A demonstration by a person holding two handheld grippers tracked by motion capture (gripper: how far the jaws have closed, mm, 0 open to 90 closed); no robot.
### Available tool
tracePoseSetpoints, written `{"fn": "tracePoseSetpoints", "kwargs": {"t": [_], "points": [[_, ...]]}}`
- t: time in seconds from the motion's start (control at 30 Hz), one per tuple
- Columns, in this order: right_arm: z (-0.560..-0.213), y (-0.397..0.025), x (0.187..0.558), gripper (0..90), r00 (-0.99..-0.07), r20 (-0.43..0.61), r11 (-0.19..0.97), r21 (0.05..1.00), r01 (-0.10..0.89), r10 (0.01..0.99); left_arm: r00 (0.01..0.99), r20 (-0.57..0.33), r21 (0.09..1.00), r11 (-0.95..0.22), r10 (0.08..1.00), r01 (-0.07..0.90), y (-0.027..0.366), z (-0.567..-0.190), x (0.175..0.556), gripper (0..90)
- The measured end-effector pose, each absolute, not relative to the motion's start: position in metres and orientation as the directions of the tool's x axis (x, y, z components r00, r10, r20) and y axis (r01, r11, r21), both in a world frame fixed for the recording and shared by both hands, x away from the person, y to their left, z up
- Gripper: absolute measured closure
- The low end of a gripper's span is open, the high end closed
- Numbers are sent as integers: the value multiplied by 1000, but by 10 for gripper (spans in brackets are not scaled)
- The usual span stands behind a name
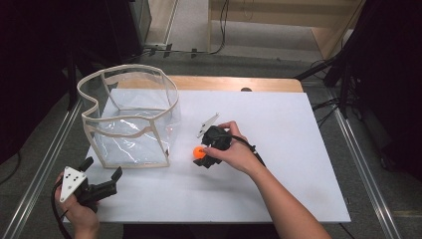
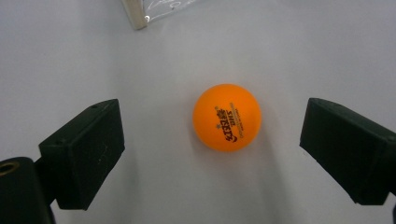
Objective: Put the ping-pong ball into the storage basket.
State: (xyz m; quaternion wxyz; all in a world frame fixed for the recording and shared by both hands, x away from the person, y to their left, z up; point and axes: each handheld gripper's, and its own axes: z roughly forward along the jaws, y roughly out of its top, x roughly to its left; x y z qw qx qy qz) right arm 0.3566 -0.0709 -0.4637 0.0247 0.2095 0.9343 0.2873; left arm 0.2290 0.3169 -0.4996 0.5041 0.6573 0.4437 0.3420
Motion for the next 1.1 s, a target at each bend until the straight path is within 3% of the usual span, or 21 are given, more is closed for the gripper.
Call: {"fn": "tracePoseSetpoints", "kwargs": {"t": [0.13, 0.33, 0.47, 1.1], "points": [[-468, -66, 356, 113, -913, 39, 766, 531, 363, 406, 374, -12, 969, -82, 927, 233, 319, -500, 229, 0], [-471, -63, 358, 119, -911, 39, 775, 512, 370, 410, 380, 0, 968, -95, 925, 230, 317, -500, 228, 0], [-474, -62, 359, 181, -904, 40, 778, 493, 389, 426, 382, -1, 968, -94, 924, 231, 317, -500, 228, 0], [-476, -59, 362, 293, -899, 32, 781, 484, 396, 437, 397, 0, 969, -98, 918, 225, 316, -500, 228, 0]]}}
